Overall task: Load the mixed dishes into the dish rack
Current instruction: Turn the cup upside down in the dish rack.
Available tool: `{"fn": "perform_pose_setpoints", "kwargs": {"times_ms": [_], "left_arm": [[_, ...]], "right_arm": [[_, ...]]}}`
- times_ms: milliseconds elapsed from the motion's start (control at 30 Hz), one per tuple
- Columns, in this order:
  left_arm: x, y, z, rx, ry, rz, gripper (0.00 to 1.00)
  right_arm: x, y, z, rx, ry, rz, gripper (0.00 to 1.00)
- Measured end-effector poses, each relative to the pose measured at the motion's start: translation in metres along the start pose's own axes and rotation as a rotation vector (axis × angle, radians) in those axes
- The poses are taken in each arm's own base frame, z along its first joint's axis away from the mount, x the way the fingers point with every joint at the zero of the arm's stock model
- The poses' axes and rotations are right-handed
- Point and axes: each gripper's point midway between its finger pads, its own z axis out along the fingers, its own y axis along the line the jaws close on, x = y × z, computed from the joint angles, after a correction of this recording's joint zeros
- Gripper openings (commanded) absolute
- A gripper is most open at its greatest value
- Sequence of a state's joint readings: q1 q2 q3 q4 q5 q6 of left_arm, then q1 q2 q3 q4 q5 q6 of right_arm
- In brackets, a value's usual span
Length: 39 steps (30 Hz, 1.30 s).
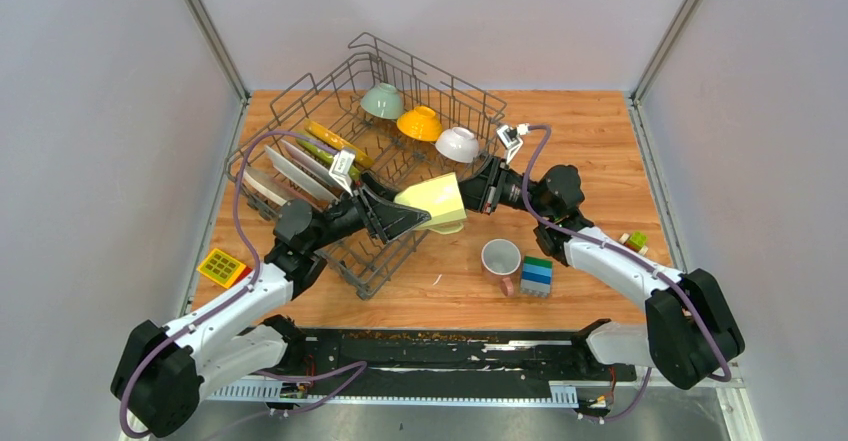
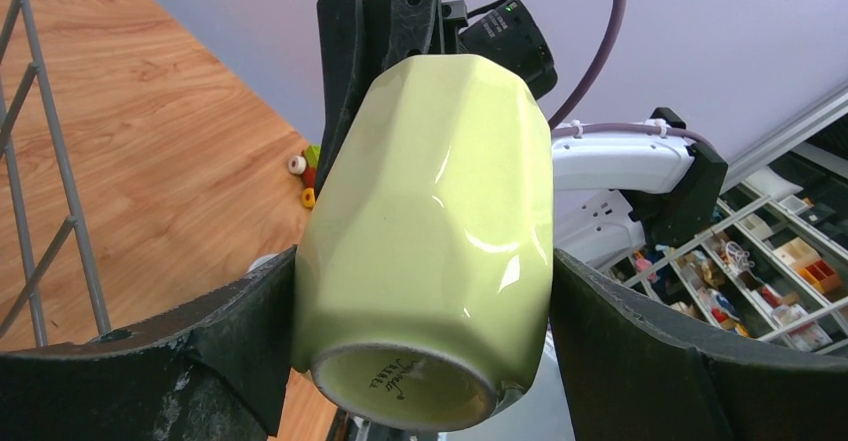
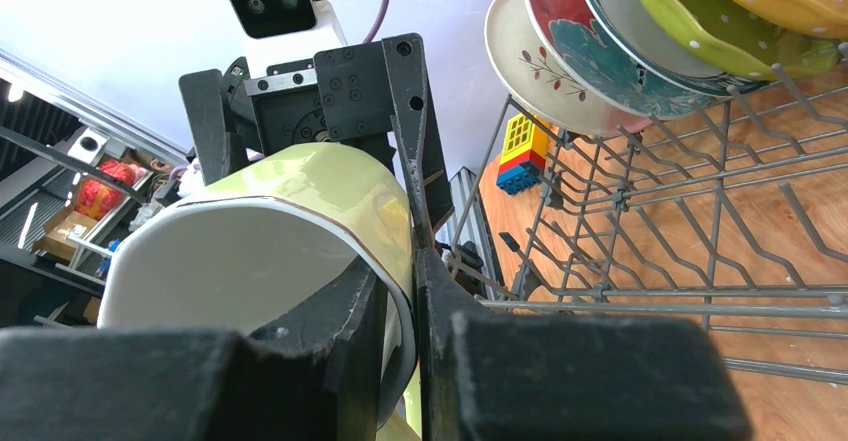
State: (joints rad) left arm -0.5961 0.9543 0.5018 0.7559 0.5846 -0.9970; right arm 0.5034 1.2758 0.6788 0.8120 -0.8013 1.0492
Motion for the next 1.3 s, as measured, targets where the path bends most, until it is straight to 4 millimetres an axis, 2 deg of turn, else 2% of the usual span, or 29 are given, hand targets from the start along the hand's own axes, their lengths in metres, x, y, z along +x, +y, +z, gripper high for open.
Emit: {"fn": "perform_pose_setpoints", "kwargs": {"times_ms": [133, 233, 500, 567, 600, 633, 667, 733, 1000, 1100, 1300], "left_arm": [[-0.001, -0.001, 0.0, -0.001, -0.006, 0.001, 0.98], [-0.003, -0.002, 0.0, 0.001, -0.013, 0.0, 0.96], [-0.005, -0.004, 0.0, 0.004, -0.023, -0.012, 0.57], [-0.005, -0.004, 0.0, 0.003, -0.024, -0.015, 0.43], [-0.005, -0.003, 0.0, 0.002, -0.025, -0.015, 0.31], [-0.005, -0.003, 0.0, 0.0, -0.025, -0.016, 0.24], [-0.005, -0.003, 0.0, -0.002, -0.023, -0.017, 0.07], [-0.005, -0.002, 0.0, -0.005, -0.024, -0.02, 0.0], [-0.004, 0.014, -0.003, -0.1, -0.04, -0.042, 0.0], [-0.005, 0.018, -0.006, -0.138, -0.05, -0.043, 0.0], [-0.014, 0.037, -0.014, -0.238, -0.104, -0.043, 0.0]], "right_arm": [[0.0, -0.001, 0.0, 0.0, -0.003, -0.001, 0.0], [0.001, -0.001, -0.001, -0.002, -0.004, -0.002, 0.0], [0.0, 0.002, 0.0, -0.013, -0.008, -0.005, 0.02], [0.0, 0.001, 0.0, -0.014, -0.009, -0.001, 0.08], [0.0, 0.001, 0.0, -0.014, -0.008, 0.001, 0.09], [0.0, 0.001, 0.0, -0.013, -0.008, 0.002, 0.1], [0.0, 0.0, 0.0, -0.012, -0.008, 0.003, 0.11], [0.0, -0.001, 0.0, -0.009, -0.007, 0.006, 0.15], [0.006, -0.023, 0.001, 0.104, -0.004, 0.092, 0.24], [0.009, -0.028, 0.003, 0.136, 0.011, 0.125, 0.31], [0.008, -0.047, 0.005, 0.195, 0.001, 0.178, 0.4]]}}
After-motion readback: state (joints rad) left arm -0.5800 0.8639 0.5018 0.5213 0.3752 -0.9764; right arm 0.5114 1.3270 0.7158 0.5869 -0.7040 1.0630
